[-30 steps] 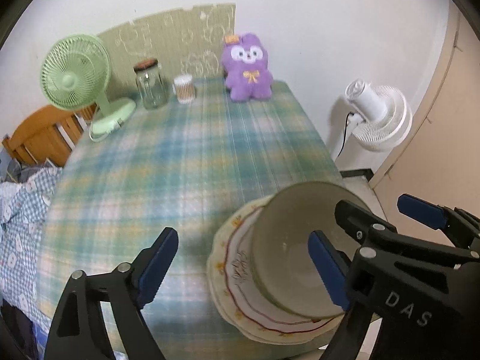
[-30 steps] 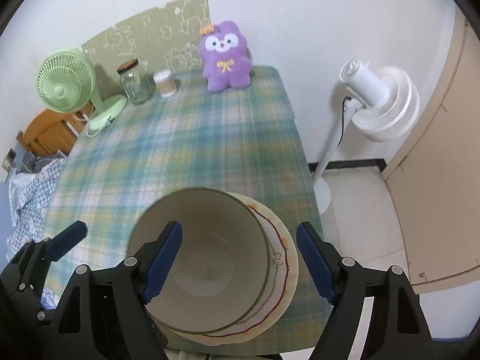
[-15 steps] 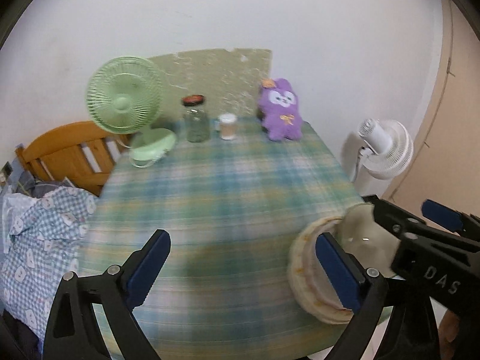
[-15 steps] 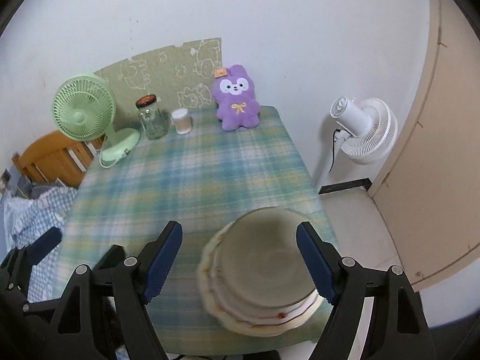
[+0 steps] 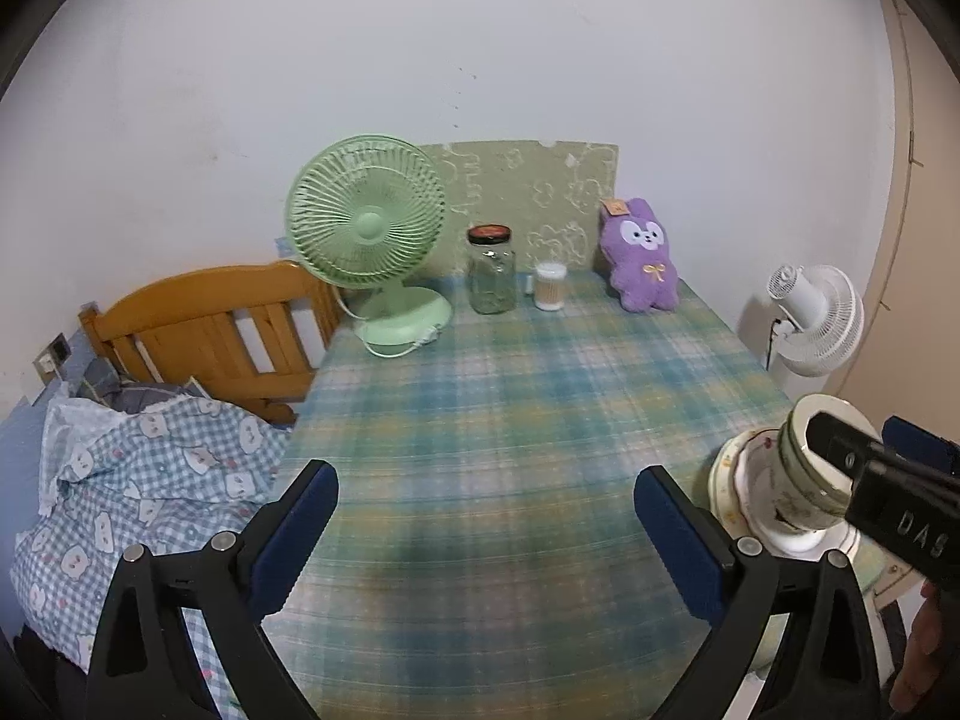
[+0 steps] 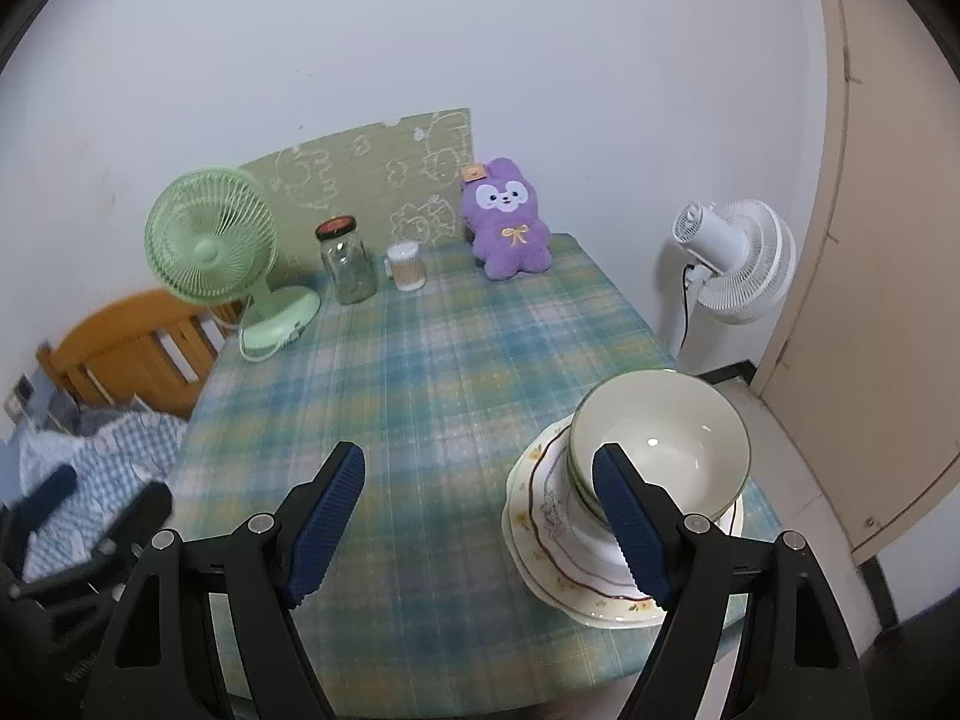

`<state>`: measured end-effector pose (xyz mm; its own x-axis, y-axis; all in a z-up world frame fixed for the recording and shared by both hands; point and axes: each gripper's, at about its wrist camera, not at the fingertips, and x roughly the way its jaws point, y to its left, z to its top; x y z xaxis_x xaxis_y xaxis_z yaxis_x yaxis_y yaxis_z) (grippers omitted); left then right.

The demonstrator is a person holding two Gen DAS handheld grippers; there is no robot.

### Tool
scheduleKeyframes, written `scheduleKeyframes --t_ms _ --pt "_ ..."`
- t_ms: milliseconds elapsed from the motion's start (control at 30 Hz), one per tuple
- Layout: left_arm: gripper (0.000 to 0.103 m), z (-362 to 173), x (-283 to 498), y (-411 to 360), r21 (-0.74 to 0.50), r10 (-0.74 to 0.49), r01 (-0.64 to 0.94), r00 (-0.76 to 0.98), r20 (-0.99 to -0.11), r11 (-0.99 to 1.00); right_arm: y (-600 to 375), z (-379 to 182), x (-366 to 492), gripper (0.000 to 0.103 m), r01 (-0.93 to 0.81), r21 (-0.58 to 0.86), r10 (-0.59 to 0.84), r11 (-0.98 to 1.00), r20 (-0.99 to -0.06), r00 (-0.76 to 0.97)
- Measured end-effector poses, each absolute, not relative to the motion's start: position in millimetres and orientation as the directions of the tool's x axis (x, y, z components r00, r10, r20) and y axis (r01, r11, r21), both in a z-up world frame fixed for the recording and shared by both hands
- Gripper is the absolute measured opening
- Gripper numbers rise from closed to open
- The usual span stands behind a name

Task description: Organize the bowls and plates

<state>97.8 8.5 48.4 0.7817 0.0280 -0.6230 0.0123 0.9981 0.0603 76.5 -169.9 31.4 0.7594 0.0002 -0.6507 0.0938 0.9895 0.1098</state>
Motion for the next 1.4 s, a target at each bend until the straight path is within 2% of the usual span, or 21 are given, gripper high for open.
scheduleKeyframes --t_ms 133,200,267,500,967,1400 --pt "0.103 36 85 13 0.087 0.071 -0.024 0.806 -0.588 0.996 -163 17 66 0.081 0.046 0.104 0.033 0.994 -0.649 0.76" --pt "0.103 29 79 15 0.07 0.064 -0.027 0.792 -0.607 0.997 -161 13 57 0.082 0.032 0.086 0.031 0.996 -0.638 0.769" --pt "0.103 23 69 16 0.048 0.049 -0.025 0.798 -0.601 0.999 -160 8 48 0.088 0.009 0.087 0.048 0.996 -0.622 0.782" --pt "0.103 11 49 19 -0.001 0.05 -0.062 0.799 -0.6 0.998 -159 -5 31 0.089 -0.021 0.072 0.061 0.997 -0.608 0.792" --pt "0.103 7 38 9 0.005 0.038 -0.042 0.828 -0.559 0.999 -167 -17 21 0.09 -0.001 0.075 0.046 0.997 -0.597 0.801" --pt "0.103 6 41 15 0.0 0.057 -0.069 0.825 -0.563 0.998 -163 -18 26 0.09 -0.029 0.079 0.07 0.996 -0.599 0.797"
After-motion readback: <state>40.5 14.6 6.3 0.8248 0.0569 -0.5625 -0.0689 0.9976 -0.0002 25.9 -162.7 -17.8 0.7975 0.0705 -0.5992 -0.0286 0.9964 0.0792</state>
